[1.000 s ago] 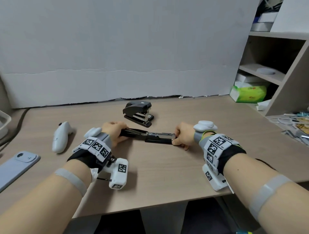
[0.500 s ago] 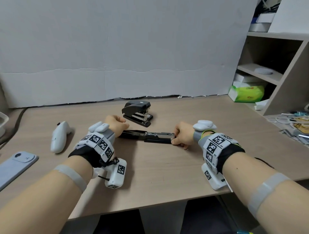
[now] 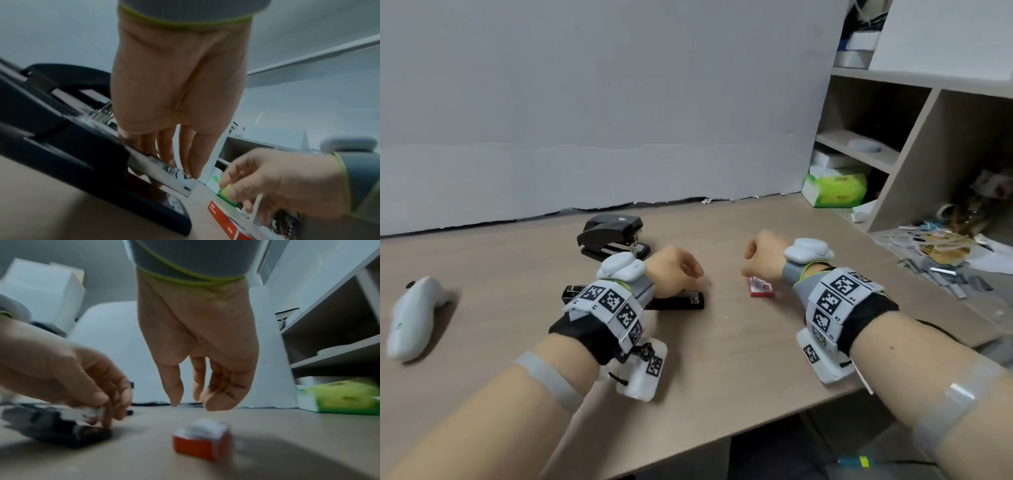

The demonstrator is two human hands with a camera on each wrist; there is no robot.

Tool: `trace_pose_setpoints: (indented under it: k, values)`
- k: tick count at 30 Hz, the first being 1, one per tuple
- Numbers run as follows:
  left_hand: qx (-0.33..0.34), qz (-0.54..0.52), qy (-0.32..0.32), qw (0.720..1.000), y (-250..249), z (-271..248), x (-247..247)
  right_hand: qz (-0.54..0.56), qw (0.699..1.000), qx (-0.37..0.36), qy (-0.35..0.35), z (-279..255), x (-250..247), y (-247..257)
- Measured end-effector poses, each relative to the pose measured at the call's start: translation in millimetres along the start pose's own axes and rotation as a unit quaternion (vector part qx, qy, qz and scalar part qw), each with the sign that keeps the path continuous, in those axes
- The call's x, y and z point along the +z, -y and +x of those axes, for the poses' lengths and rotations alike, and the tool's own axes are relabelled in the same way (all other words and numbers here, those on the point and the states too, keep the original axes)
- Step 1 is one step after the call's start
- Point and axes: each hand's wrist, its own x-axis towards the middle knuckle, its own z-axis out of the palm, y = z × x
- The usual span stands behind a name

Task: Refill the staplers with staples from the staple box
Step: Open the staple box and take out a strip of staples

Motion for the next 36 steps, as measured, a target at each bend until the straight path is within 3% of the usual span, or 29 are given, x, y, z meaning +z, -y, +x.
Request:
trace_pose_setpoints:
  k: [6, 10, 14, 20, 25, 30, 36]
  values:
    - [-0.013, -0.121, 0.025, 0.992, 15.6, 6.6, -4.5, -0.069, 0.99, 0.118, 0.036, 12.3, 21.1, -24.0]
    - [-0.019, -0.206, 0.037, 0.978, 20.4, 8.4, -9.1, -0.059, 0.994, 0.071, 0.052, 2.0, 9.7, -4.8]
    - [-0.038, -0.358, 0.027, 0.933, 20.7, 8.8, -10.5, 0.025, 0.999, 0.002, 0.031, 3.0, 0.2, 17.2]
    - [-0.047, -0.477, 0.028, 0.877, 18.3, 4.1, -15.6, 0.161, 0.982, -0.094, 0.038, -4.0, 5.9, 52.6]
    - [-0.052, -0.513, -0.08, 0.853, 28.3, -5.4, -14.1, 0.214, 0.967, -0.131, 0.045, -3.0, 26.8, 65.9]
    - [-0.057, -0.545, -0.153, 0.822, 45.1, -19.6, -22.1, 0.299, 0.945, -0.118, 0.058, 7.0, 37.0, 70.2]
    - [-0.054, -0.573, -0.184, 0.796, 54.6, -24.4, -28.2, 0.468, 0.867, -0.089, 0.144, 3.0, 39.5, 74.3]
